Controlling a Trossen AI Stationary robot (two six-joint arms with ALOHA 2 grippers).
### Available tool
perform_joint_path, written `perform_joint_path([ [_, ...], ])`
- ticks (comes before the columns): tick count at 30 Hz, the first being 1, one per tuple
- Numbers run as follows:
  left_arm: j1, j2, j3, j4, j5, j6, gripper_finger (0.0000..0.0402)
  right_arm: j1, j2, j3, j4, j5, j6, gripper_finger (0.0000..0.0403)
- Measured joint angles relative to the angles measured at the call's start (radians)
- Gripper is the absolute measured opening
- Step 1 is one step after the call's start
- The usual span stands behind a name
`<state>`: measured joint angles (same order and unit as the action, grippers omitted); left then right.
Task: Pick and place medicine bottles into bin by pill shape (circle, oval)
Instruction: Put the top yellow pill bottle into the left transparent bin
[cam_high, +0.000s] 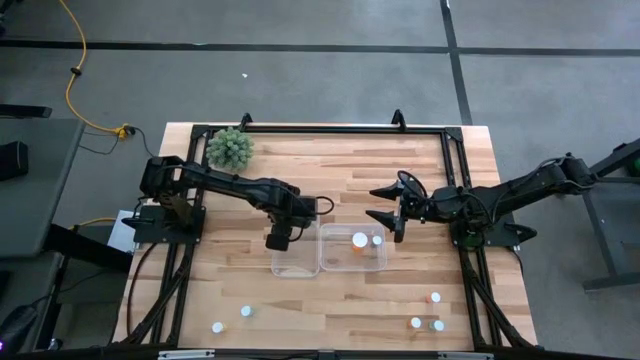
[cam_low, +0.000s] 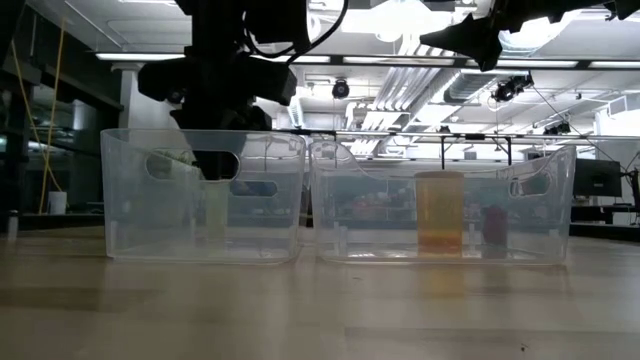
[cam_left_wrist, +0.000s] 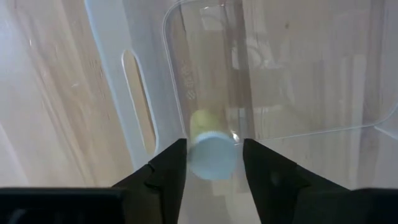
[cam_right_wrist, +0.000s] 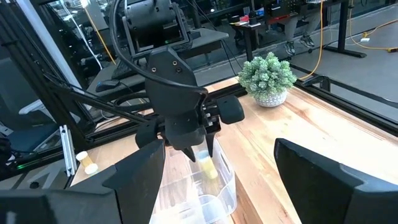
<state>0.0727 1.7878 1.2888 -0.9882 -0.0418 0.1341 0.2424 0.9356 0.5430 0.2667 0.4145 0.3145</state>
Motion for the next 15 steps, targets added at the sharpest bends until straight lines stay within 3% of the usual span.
perform_joint_path([
  [15, 0.000, -0.005, 0.024, -0.006, 0.021, -0.044, 0.0200, 0.000, 0.000, 0.000, 0.000, 0.000, 0.000, 0.0293],
])
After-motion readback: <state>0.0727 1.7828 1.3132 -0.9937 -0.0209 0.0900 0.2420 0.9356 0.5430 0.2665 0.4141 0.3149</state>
